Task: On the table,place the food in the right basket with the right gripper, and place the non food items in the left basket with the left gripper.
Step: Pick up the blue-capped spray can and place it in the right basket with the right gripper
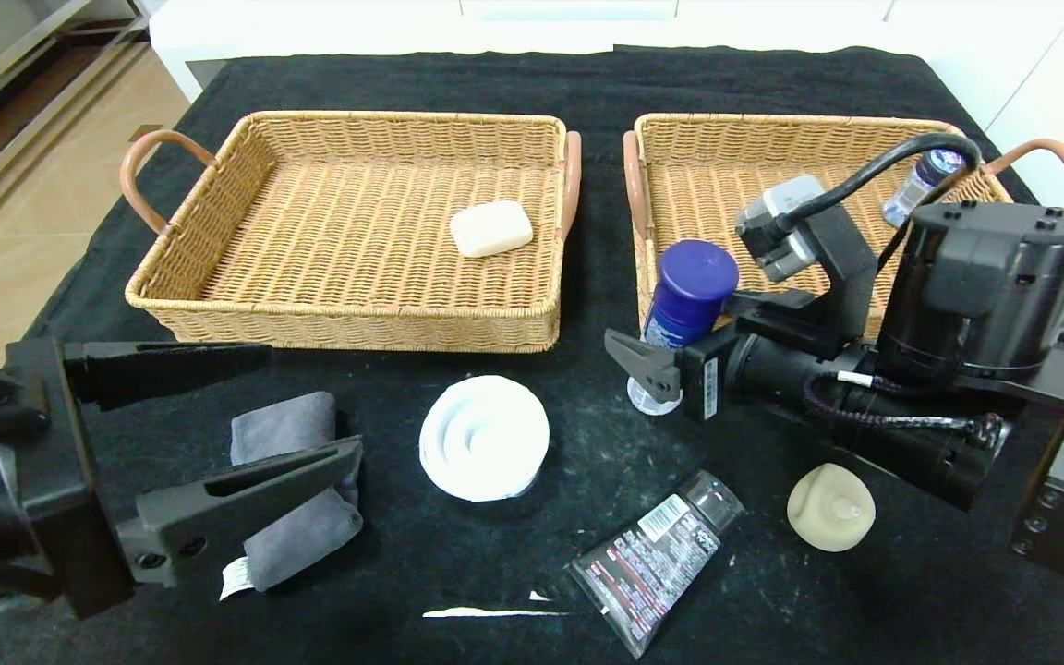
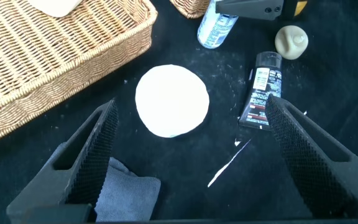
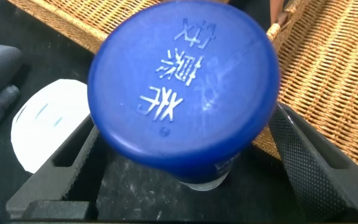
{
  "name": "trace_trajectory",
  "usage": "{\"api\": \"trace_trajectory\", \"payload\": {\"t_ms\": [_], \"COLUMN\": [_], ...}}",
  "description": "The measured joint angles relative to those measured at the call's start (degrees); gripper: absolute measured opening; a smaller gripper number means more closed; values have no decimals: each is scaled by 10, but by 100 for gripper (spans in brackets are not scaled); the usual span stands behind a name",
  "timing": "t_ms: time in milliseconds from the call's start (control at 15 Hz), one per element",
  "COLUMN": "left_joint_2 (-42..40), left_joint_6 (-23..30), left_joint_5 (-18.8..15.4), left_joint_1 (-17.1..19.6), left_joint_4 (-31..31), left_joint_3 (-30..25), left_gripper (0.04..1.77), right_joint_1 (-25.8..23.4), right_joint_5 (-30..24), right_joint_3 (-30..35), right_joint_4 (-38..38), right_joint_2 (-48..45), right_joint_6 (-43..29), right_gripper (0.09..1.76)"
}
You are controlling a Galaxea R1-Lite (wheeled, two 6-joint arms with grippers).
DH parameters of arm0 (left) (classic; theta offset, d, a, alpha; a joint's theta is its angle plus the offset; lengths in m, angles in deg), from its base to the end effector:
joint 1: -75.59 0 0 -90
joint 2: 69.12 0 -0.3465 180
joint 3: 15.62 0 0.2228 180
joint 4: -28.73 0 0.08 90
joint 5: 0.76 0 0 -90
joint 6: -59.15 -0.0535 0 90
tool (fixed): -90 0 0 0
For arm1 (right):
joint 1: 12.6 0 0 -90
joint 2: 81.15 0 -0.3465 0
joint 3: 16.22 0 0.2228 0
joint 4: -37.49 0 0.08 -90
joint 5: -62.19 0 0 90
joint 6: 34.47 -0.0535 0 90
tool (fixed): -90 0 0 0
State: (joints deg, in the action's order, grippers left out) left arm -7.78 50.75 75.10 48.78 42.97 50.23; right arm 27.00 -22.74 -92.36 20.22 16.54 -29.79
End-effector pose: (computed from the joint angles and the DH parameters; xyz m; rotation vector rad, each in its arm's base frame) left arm 0.1600 -0.0955 0.2993 0.1591 0.1199 -0.7245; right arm 0.3008 0.2427 0.2516 -0.1080 0.0455 0.6050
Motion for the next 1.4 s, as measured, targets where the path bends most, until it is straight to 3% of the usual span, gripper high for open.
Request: {"api": "trace_trajectory", "payload": {"t_ms": [267,533,733,1400], "left_joint_2": [0,0,0,0], "left_joint_6": [0,0,0,0], "left_joint_5": [0,0,0,0], "left_joint_1": [0,0,0,0], "left_joint_4": [0,0,0,0], "left_joint_3": [0,0,0,-1], "left_gripper": [172,172,172,172], "right_joint_1": [0,1,1,4], "right_joint_5": [0,-1,0,0], "right_joint_3": [-4,-8,-9,-8], "right_joint_4": [0,-1,-1,-1], "right_joint_2": [7,10,10,10], "right_joint_6": [-1,-1,0,-1], "right_gripper": [171,111,86,84]}}
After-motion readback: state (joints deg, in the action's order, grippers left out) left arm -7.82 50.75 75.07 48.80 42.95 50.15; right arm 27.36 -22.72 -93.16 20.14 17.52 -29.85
